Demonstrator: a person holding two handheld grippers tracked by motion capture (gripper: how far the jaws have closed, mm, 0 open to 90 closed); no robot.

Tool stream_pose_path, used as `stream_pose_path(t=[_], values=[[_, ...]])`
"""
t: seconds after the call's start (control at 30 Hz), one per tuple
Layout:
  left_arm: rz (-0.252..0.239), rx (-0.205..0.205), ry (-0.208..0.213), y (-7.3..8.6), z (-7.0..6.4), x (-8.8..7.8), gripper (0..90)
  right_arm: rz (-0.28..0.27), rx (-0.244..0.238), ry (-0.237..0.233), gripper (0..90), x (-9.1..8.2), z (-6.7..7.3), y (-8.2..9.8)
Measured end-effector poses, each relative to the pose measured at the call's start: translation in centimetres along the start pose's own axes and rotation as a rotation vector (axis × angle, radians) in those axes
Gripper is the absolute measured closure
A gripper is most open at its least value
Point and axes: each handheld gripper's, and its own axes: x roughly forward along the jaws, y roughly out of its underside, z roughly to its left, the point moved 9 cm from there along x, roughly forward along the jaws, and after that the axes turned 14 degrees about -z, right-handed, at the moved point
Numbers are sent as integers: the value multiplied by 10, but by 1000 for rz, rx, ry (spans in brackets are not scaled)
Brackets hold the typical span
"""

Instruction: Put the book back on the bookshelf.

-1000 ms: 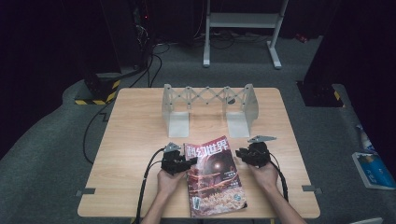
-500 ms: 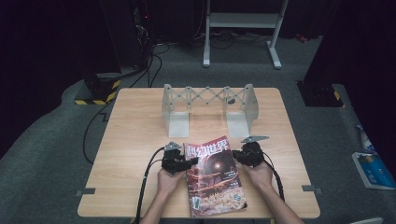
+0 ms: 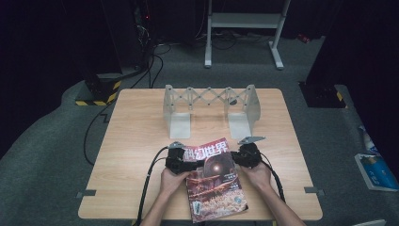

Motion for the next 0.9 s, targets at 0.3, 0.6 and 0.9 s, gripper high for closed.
stream_pose_path(t=[0.3,0.6,0.9], values=[[11,-31,-10,-1,-1,0,346,-8,-10,-27,826,5,6,-1],[40,-75,-46,0,1,-2,498,-11,-25,-32,811,8,9,-2],[25,-103,-81,-5,-3,-3,680,-46,-22,-55,769,9,15,-7]])
